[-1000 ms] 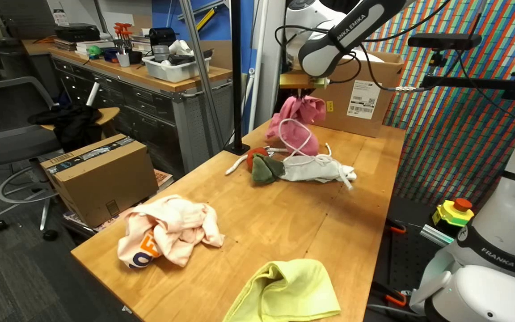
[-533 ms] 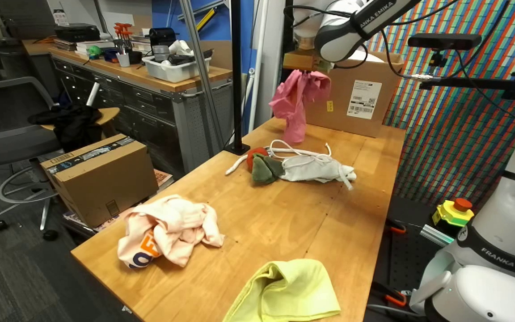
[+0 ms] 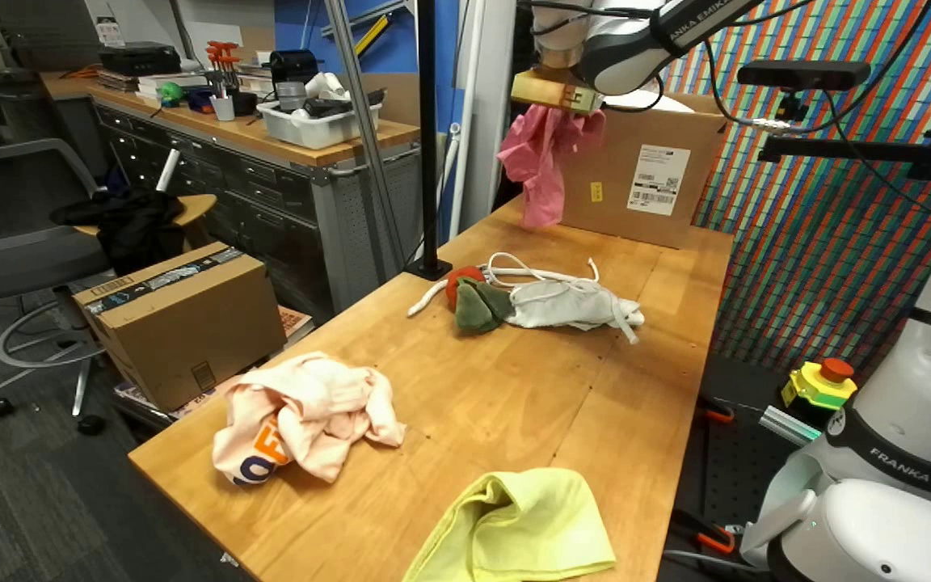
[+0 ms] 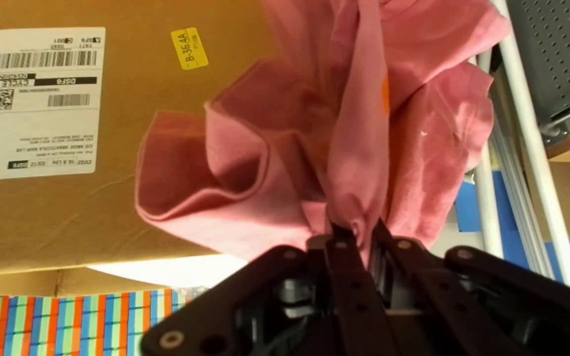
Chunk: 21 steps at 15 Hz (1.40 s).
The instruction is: Move the peach shirt and green towel to the left then move the green towel towards you, then move the pink shirt to the right, then move the white towel to the right, move one rope towards you
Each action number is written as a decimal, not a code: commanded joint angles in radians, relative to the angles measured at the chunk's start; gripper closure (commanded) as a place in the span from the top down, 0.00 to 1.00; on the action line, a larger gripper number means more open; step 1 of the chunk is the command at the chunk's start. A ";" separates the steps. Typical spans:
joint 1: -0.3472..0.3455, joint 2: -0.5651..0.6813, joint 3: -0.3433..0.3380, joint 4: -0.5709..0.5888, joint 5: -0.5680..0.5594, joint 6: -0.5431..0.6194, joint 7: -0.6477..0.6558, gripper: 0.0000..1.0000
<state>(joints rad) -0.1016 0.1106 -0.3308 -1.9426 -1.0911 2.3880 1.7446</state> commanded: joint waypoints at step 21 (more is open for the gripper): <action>-0.082 0.170 0.094 0.154 -0.033 -0.081 0.085 0.88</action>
<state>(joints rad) -0.1590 0.2971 -0.2776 -1.7850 -1.1682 2.2642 1.9341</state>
